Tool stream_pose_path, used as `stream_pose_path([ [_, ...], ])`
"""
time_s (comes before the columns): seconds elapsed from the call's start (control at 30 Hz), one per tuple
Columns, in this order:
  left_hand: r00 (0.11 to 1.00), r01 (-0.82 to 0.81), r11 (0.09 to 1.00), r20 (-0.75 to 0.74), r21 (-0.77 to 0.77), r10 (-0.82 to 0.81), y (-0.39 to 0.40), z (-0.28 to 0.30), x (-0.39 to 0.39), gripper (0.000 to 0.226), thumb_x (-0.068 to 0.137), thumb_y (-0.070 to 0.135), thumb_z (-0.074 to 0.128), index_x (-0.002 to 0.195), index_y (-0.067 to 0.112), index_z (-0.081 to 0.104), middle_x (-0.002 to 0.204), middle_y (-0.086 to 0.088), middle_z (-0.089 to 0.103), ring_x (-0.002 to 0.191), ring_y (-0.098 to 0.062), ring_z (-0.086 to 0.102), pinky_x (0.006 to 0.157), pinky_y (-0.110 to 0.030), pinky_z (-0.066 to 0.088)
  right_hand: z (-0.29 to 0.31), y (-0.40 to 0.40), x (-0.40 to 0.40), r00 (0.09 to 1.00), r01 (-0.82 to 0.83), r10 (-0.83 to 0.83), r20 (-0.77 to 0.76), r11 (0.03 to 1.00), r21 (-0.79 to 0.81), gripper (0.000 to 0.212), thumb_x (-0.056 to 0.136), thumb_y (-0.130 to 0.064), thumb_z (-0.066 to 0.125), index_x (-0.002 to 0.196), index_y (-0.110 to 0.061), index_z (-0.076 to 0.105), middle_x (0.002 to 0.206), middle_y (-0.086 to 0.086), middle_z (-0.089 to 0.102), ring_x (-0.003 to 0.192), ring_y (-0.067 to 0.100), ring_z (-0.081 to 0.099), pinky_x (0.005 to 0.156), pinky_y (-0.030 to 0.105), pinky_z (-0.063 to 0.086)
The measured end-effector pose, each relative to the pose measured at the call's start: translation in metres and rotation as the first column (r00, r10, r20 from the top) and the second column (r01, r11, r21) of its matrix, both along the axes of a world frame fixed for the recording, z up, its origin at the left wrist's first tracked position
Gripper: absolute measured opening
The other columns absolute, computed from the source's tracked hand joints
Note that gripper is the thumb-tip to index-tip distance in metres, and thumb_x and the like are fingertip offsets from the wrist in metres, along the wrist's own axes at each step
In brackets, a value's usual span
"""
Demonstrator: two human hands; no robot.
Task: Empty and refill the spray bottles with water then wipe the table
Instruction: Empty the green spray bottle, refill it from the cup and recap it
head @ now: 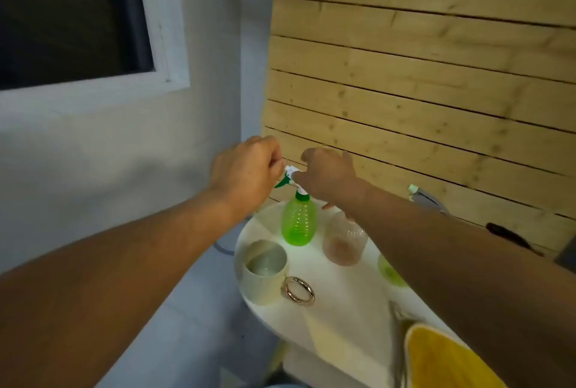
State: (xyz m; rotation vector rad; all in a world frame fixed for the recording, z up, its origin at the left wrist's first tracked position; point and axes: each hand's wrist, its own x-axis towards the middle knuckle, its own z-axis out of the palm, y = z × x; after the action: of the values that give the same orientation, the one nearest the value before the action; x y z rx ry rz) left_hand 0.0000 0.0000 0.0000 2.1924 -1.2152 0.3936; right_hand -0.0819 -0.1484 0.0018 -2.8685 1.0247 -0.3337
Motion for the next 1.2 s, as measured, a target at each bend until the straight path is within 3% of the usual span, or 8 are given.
stream_pose_path([
  [0.13,0.999,-0.041,0.999,0.028,0.010,0.040,0.004,-0.023,0.000,0.018,0.102,0.043,0.062,0.097,0.026,0.064,0.097,0.005,0.067,0.087,-0.023,0.065,0.072,-0.036,0.049,-0.017,-0.004,0.006,0.996,0.034,-0.040,-0.077,0.996,-0.078,0.022,0.097,-0.039,0.055,0.101,-0.018,0.054,0.101,0.004,0.066,0.107,0.029,0.061,0.121,0.056,0.012],
  [0.3,0.998,-0.045,0.999,0.040,0.006,0.045,0.004,-0.035,-0.002,0.017,0.102,0.043,0.062,0.095,0.028,0.063,0.096,0.007,0.067,0.086,-0.022,0.065,0.072,-0.035,0.049,-0.031,-0.008,0.008,0.994,0.025,-0.033,-0.106,0.997,-0.077,0.013,0.095,-0.026,0.060,0.103,-0.018,0.054,0.089,-0.001,0.058,0.102,0.025,0.061,0.119,0.056,0.012],
  [0.57,0.998,-0.069,0.998,0.014,-0.009,0.069,0.006,-0.033,-0.017,0.016,0.102,0.045,0.063,0.096,0.031,0.062,0.097,0.007,0.069,0.088,-0.020,0.066,0.069,-0.032,0.042,-0.026,-0.007,-0.011,0.999,0.018,-0.016,0.036,0.999,-0.042,0.012,0.095,-0.030,0.062,0.101,-0.019,0.065,0.086,0.000,0.066,0.090,0.025,0.066,0.123,0.052,0.009],
  [0.67,0.998,-0.049,0.998,-0.038,-0.030,0.048,0.011,-0.034,-0.020,0.018,0.100,0.045,0.066,0.107,0.029,0.062,0.102,0.007,0.069,0.094,-0.021,0.066,0.074,-0.034,0.047,-0.008,0.004,-0.023,0.992,-0.003,0.010,0.124,0.998,-0.057,0.014,0.095,-0.032,0.061,0.098,-0.019,0.065,0.088,0.001,0.066,0.095,0.027,0.063,0.121,0.050,0.015],
  [0.8,0.989,0.012,0.995,-0.144,-0.096,-0.026,0.024,-0.038,-0.025,0.050,0.092,0.047,0.077,0.131,0.027,0.052,0.118,0.005,0.060,0.111,-0.019,0.061,0.082,-0.034,0.046,0.030,0.024,-0.049,0.957,-0.041,0.057,0.283,0.997,-0.064,0.013,0.091,-0.033,0.065,0.097,-0.021,0.069,0.078,-0.003,0.061,0.083,0.025,0.057,0.109,0.047,0.035],
  [0.97,0.961,0.127,0.973,-0.218,-0.192,-0.168,0.045,-0.033,-0.047,0.108,0.068,0.055,0.094,0.154,0.031,0.032,0.156,0.000,0.042,0.144,-0.019,0.043,0.115,-0.042,0.042,0.081,0.056,-0.098,0.893,-0.083,0.080,0.442,0.996,-0.013,0.015,0.090,-0.034,0.069,0.096,-0.020,0.069,0.086,0.002,0.068,0.084,0.029,0.063,0.076,0.037,0.046],
  [1.07,0.940,0.183,0.960,-0.250,-0.211,-0.234,0.059,-0.030,-0.065,0.129,0.057,0.054,0.100,0.158,0.042,0.020,0.161,0.004,0.031,0.146,-0.018,0.038,0.117,-0.043,0.040,0.097,0.077,-0.129,0.844,-0.154,0.048,0.534,0.976,0.156,0.015,0.091,-0.030,0.070,0.096,-0.016,0.070,0.089,0.006,0.074,0.082,0.026,0.070,0.066,0.039,0.056],
  [1.2,0.865,0.241,0.916,-0.357,-0.321,-0.353,0.083,-0.046,-0.087,0.134,0.056,0.042,0.103,0.158,0.045,0.018,0.151,0.017,0.035,0.132,0.001,0.042,0.106,-0.019,0.035,0.096,0.098,-0.164,0.819,-0.236,-0.011,0.574,0.905,0.355,0.011,0.094,-0.026,0.071,0.094,-0.015,0.070,0.080,0.000,0.075,0.071,0.008,0.075,0.051,0.020,0.046],
])
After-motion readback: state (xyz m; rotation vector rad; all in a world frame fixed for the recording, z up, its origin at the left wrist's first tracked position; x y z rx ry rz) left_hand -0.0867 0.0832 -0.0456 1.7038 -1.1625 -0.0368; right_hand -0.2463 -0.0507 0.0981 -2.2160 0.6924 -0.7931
